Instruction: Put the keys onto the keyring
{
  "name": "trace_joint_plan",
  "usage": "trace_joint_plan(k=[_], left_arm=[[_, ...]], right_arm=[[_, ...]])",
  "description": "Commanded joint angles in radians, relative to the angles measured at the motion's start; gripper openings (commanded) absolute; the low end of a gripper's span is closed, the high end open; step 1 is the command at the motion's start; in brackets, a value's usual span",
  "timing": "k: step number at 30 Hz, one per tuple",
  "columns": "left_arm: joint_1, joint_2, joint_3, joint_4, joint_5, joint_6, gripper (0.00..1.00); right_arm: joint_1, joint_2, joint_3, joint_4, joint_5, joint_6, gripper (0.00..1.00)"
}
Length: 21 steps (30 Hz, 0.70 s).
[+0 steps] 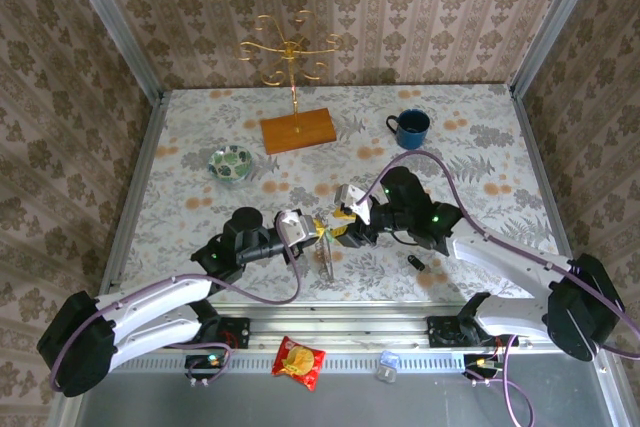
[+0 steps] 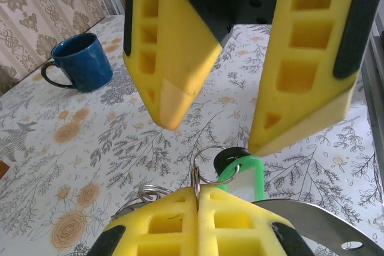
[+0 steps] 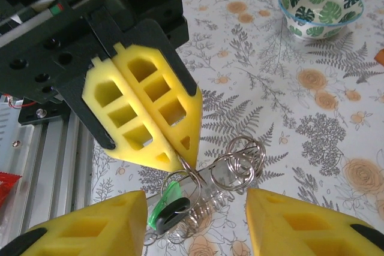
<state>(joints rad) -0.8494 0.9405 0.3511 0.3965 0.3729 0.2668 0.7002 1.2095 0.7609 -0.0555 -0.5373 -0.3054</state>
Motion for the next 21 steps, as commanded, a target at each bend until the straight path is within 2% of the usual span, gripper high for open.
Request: trace_joint_plan(k=[1,6,11,17,21], left_arm=[[-0.004,-0.006,-0.008,0.045,-0.009,0.018,0.0],[-0.007,-0.001,-0.008,0.05,-0.015,0.014,0.0],[-0.007,0.002,-0.008,0.057,-0.019,0.014,0.0],[-0.01,0.001,-0.009,0.061,-0.026,0.012,0.0],[-0.01,0.001,-0.01,0.063,-0.028,0.015,0.0]], right_arm=[[0.0,0.014,-0.005,-0.008,-0.015,0.019,0.49],[0.0,0.033,-0.003,-0.02,-0.046,0.031,0.49],[0.0,0.048,-0.004,-0.026,-0.056,0.031,0.45],[0.0,0.064,-0.003,-0.027,-0.043,0.029,0.29],[0.0,0.065,0.003,-0.038,-0.017,0.017,0.13]])
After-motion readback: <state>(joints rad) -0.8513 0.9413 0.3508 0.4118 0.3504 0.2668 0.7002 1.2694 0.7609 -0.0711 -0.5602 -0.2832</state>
